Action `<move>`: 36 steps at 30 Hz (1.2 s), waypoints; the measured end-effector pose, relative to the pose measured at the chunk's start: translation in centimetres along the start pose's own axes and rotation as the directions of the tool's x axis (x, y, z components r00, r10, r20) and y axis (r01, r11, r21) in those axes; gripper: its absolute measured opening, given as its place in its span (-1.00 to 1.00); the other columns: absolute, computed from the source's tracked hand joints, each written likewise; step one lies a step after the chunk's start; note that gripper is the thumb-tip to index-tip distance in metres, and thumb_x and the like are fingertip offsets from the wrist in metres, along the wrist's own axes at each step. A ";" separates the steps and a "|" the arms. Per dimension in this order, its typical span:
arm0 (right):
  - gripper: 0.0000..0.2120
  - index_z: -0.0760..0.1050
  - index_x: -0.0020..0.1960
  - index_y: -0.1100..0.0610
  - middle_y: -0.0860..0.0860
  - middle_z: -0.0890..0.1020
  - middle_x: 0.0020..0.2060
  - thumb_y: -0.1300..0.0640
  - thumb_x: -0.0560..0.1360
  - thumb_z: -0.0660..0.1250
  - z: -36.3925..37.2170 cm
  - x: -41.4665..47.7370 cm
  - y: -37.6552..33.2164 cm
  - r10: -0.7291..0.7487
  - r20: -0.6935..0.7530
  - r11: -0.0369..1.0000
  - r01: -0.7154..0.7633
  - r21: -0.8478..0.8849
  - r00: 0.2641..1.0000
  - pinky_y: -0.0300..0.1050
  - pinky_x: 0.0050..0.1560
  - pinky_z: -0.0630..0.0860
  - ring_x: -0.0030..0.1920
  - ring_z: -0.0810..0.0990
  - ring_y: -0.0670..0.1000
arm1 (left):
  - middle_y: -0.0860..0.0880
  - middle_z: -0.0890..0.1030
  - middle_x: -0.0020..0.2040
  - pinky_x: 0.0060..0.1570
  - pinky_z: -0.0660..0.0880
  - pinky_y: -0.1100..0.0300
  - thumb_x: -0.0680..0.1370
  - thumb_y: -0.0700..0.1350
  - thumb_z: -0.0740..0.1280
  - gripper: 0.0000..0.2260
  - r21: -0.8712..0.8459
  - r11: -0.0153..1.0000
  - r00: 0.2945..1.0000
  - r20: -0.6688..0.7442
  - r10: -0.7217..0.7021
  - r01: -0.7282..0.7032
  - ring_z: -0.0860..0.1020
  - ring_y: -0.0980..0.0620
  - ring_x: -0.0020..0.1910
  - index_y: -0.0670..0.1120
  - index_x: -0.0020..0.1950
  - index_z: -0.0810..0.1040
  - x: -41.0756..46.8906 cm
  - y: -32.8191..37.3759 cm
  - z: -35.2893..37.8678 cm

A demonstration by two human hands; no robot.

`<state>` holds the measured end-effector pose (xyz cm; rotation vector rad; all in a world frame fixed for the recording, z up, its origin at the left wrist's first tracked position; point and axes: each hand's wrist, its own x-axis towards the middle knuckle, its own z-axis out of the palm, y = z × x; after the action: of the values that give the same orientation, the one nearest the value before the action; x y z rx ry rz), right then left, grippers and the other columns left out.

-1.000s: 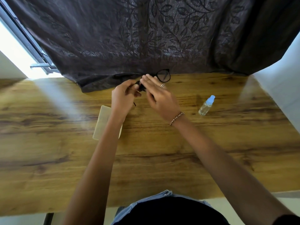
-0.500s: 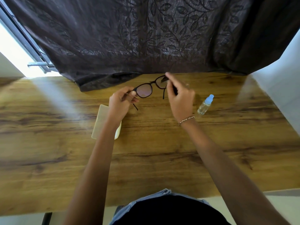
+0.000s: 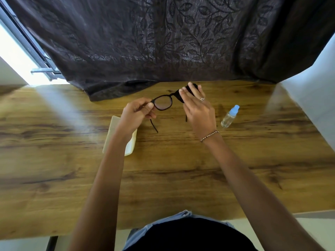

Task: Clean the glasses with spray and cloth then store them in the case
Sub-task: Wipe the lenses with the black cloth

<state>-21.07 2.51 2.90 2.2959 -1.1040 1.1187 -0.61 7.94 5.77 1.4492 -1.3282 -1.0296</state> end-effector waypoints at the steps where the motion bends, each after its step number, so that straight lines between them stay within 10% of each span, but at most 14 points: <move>1: -0.76 0.55 0.19 0.31 0.15 0.65 0.10 0.35 0.54 0.27 0.0 0.2 0.1 -0.010 -0.020 1.000 0.010 -0.001 1.000 0.10 0.33 0.41 0.28 0.51 0.15 | 0.01 0.61 -0.15 -0.11 0.52 0.27 0.61 -0.18 0.22 -0.84 0.009 1.000 1.000 0.029 -0.004 0.004 0.60 0.10 -0.18 -0.16 0.08 0.57 -0.1 0.1 -0.2; 9: -0.78 0.60 0.12 0.29 0.14 0.67 0.06 0.38 0.49 0.34 -0.7 0.4 -0.3 -0.083 -0.042 0.997 0.083 -0.002 0.996 0.13 0.27 0.47 0.24 0.55 0.15 | 0.21 0.57 0.02 0.06 0.32 0.19 0.56 0.31 0.00 -0.57 0.193 0.974 0.974 0.167 -0.154 0.121 0.47 0.24 0.05 0.19 0.04 0.61 1.3 3.4 -1.1; 16: -0.78 0.59 0.15 0.26 0.11 0.65 0.11 0.36 0.53 0.31 -0.8 0.4 -0.8 -0.091 -0.079 0.996 0.091 -0.008 0.993 0.07 0.34 0.41 0.28 0.52 0.11 | 0.12 0.70 -0.12 0.21 0.38 0.16 0.57 0.04 0.29 -0.81 0.302 0.950 0.932 0.318 -0.175 0.075 0.61 0.18 -0.01 0.08 -0.13 0.67 3.6 6.0 0.7; 36: -0.63 0.39 0.37 0.30 0.14 0.46 0.35 0.22 0.60 0.12 -0.6 -0.9 -1.3 -0.023 0.101 0.999 0.019 0.032 0.995 0.16 0.50 0.07 0.45 0.29 0.12 | 0.01 0.67 -0.11 -0.06 0.38 0.25 0.54 -0.16 0.33 -0.86 0.642 0.766 0.996 -0.080 0.039 0.021 0.59 0.02 0.00 -0.04 -0.12 0.69 2.4 6.9 2.4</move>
<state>-20.72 4.15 2.60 2.4066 -1.1036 1.0288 -4.50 5.13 11.75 1.9587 -1.7158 -0.4879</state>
